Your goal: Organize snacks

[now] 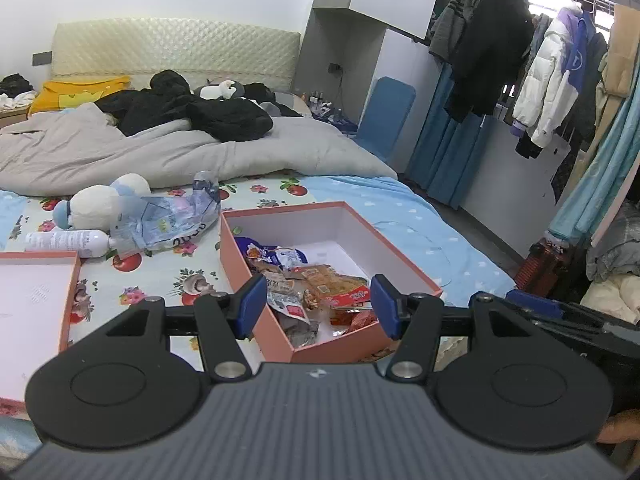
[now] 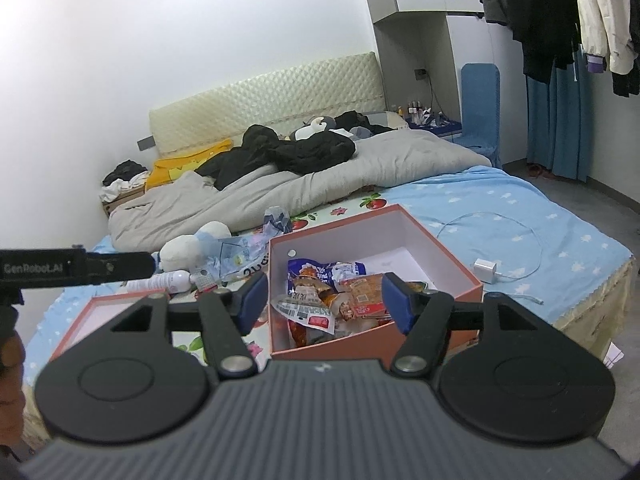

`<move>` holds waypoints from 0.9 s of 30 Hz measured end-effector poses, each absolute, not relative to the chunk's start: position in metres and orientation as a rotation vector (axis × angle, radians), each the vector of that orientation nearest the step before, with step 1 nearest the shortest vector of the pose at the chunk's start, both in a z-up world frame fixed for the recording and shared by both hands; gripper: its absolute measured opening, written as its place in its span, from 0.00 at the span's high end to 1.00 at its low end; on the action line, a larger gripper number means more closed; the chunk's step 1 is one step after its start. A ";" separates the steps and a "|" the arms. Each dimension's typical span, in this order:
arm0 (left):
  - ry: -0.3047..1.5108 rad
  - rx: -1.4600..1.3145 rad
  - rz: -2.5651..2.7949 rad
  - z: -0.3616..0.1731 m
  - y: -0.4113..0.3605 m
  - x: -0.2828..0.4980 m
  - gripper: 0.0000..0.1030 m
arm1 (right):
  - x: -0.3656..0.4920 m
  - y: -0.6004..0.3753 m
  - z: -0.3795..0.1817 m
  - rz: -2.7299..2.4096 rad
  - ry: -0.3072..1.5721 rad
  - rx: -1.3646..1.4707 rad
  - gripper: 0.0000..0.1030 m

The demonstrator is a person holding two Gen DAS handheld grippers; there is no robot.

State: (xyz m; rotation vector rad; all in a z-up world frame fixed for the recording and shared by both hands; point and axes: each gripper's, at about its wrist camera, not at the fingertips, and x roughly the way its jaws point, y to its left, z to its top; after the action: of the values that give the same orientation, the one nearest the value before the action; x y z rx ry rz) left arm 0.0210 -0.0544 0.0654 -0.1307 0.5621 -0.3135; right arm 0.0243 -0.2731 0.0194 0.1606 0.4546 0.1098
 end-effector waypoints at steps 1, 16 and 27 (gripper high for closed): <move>0.562 -0.130 -0.311 0.064 -0.053 0.019 0.39 | 0.023 -0.273 0.019 0.106 0.454 0.154 0.37; 0.585 -0.136 -0.292 0.045 -0.045 0.004 0.39 | 0.018 -0.267 0.005 0.120 0.479 0.141 0.37; 0.600 -0.155 -0.287 0.041 -0.042 0.010 0.39 | 0.021 -0.267 0.001 0.113 0.495 0.139 0.37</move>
State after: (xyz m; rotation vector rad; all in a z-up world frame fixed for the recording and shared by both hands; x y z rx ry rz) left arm 0.0100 -0.0422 0.0409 -0.1554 0.5999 -0.2866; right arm 0.0214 -0.2667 0.0014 0.1394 0.4953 0.1130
